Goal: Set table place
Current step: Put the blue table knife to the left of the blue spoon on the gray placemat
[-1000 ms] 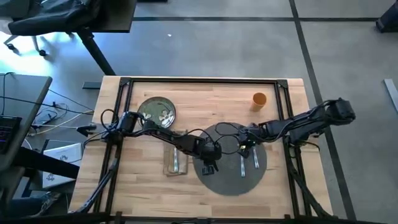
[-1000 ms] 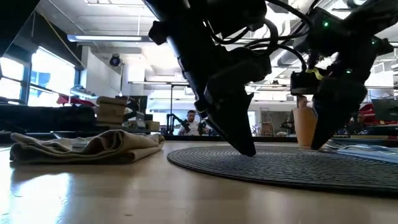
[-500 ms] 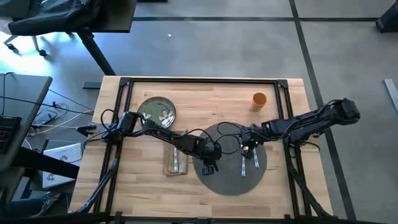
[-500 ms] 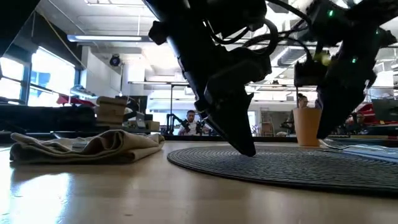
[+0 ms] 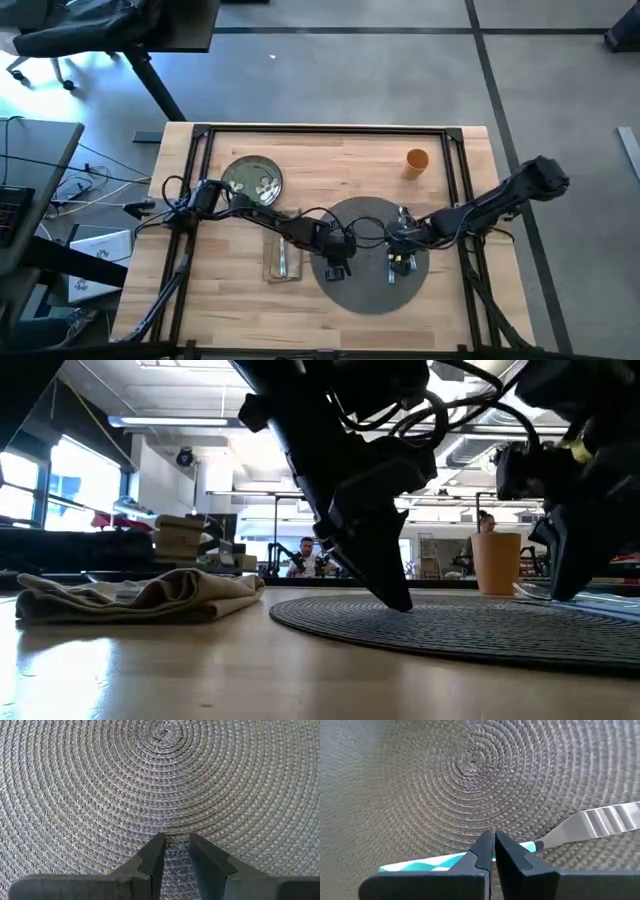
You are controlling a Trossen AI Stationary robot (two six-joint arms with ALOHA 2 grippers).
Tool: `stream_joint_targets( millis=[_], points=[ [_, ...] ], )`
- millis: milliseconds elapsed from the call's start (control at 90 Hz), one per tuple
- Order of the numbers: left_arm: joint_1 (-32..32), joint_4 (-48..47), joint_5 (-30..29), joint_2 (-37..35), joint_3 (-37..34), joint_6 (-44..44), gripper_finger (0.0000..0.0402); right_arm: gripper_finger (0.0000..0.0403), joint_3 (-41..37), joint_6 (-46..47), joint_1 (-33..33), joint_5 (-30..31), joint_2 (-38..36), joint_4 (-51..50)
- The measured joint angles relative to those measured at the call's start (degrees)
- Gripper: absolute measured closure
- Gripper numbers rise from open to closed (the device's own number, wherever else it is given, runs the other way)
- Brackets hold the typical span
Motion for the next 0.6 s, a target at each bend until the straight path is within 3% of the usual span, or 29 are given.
stream_joint_targets(
  millis=[600],
  points=[
    [0.05,-0.11,-0.06,0.02,0.0,0.02,0.0328,0.0403,0.55,-1.45,0.05,-1.15,-0.18,-4.76]
  ],
)
